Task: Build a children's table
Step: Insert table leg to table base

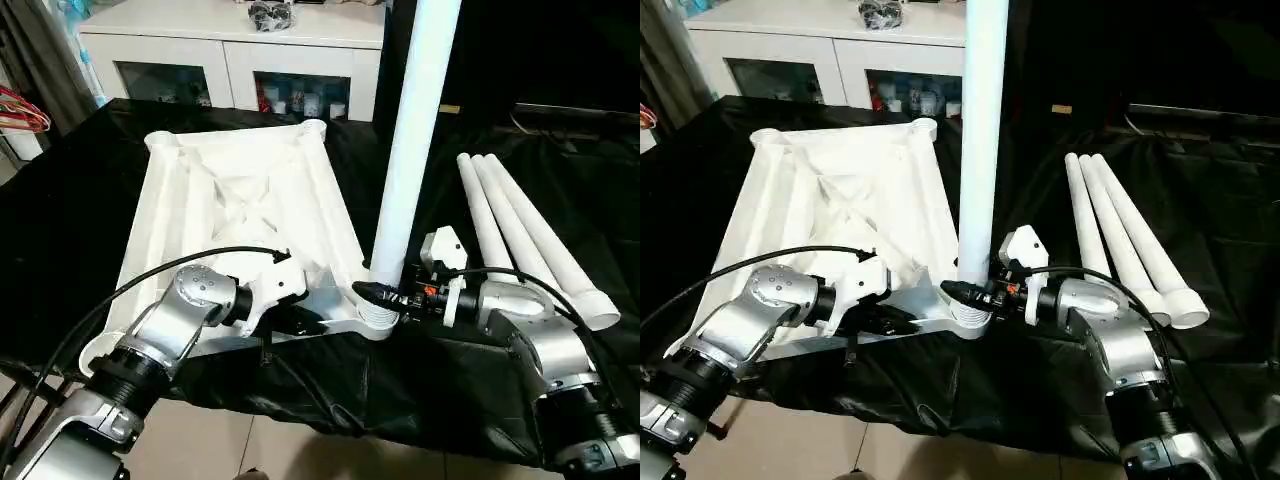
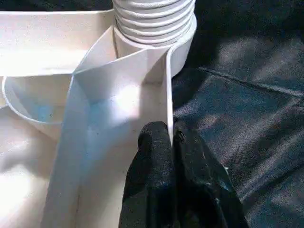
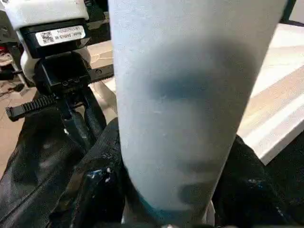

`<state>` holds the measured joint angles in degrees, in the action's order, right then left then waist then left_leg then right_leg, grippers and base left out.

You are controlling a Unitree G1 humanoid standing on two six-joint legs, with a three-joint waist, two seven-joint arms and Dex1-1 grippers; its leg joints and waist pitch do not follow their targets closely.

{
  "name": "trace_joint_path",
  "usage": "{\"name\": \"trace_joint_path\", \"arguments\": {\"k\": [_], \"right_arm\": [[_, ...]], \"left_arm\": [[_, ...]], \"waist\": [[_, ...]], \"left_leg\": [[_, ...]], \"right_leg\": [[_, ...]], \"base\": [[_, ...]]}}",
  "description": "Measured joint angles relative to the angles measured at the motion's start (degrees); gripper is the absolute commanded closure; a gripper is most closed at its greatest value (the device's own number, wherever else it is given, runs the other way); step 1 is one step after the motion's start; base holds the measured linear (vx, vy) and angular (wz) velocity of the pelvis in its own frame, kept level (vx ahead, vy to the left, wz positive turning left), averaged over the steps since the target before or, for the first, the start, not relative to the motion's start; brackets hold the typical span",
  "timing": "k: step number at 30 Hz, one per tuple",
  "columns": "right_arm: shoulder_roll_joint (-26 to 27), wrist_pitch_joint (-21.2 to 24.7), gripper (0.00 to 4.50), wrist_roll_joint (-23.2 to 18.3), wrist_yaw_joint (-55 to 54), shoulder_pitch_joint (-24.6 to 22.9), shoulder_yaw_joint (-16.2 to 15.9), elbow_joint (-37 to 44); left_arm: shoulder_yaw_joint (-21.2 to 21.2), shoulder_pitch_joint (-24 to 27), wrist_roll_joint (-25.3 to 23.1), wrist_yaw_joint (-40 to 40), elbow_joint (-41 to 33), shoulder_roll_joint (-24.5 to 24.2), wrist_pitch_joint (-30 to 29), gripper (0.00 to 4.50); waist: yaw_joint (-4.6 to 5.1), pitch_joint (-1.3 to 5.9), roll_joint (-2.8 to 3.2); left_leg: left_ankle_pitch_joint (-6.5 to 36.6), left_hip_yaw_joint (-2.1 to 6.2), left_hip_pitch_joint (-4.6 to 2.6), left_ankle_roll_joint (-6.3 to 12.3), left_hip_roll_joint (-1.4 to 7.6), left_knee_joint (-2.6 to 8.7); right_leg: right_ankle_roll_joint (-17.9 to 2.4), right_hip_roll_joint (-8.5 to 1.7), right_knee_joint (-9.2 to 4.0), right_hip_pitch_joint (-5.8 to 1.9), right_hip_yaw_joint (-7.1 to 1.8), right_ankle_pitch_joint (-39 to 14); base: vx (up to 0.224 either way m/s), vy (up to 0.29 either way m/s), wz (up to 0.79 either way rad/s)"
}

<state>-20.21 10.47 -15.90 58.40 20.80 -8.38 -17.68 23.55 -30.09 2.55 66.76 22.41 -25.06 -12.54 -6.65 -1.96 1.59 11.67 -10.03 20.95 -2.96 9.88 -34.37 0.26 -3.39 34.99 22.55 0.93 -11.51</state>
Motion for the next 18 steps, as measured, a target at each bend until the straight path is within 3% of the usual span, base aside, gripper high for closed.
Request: {"name": "trace_joint_path", "arguments": {"k": [11, 18], "right_arm": [[4.88, 0.79, 2.61, -5.04, -5.46, -3.64, 5.92, -0.57], [5.44, 0.12, 2.61, -5.73, -7.97, -7.42, 6.63, 2.66]], "left_arm": [[-0.1, 0.0, -0.19, -1.14, -0.15, 0.91, -1.03, 4.5], [-0.11, 0.36, -0.17, -1.93, -0.9, 1.51, -1.89, 4.5]], "waist": [[0.03, -0.01, -0.02], [-0.17, -0.01, -0.02]], "left_leg": [[0.0, 0.0, -0.09, 0.0, 0.0, 0.01], [0.0, 0.0, -0.11, 0.0, -0.02, 0.03]], "right_leg": [[0.0, -0.01, 0.0, -0.1, -0.01, 0.01], [0.08, -0.02, -0.08, -0.18, -0.02, -0.05]], "base": [[0.0, 0.0, 0.0], [0.0, 0.0, 0.0]]}}
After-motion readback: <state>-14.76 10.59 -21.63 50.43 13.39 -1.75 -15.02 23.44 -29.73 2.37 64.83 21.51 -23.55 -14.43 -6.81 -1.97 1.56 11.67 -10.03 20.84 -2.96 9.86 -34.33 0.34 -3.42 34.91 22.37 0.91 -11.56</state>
